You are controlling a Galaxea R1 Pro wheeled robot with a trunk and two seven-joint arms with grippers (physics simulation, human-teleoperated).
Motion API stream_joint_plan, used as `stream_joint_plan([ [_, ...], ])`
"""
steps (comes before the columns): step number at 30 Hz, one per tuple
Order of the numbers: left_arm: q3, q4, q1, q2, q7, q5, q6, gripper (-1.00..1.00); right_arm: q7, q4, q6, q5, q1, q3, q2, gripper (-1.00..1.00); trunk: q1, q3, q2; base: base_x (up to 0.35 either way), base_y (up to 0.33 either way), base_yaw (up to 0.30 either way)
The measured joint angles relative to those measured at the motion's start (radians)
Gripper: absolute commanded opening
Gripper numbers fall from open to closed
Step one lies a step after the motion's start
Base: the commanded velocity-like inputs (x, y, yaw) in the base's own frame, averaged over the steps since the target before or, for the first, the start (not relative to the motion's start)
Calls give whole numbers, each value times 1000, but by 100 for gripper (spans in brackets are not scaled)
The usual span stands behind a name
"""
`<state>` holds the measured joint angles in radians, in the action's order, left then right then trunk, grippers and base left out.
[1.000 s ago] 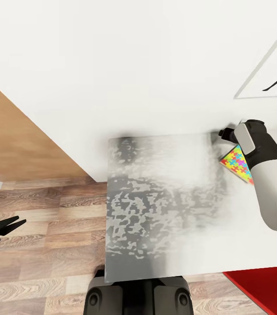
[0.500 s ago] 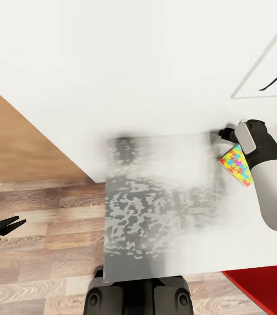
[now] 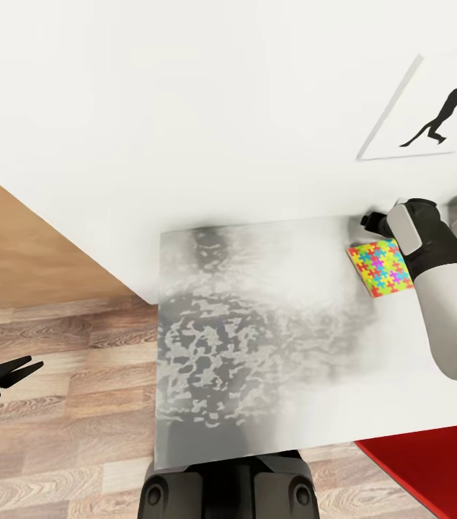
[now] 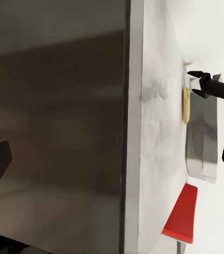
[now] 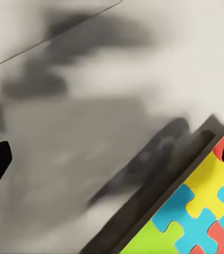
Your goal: Put all the toys in the child's room - the three board games (two on the bed and one on the table), the two jigsaw puzzles on the table, and the tennis ball on the table - inside the toy box on the table in the child's room.
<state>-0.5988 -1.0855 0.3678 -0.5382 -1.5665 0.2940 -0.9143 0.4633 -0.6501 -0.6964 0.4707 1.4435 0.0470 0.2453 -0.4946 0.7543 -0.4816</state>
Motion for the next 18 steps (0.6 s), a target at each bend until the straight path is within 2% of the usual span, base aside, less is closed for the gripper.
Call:
stream_joint_plan([
  [18,-1,0,0,0,0,-1,0,100,2,2,-1,-6,0,0,-3,100,0,0,0,-8,-5,0],
])
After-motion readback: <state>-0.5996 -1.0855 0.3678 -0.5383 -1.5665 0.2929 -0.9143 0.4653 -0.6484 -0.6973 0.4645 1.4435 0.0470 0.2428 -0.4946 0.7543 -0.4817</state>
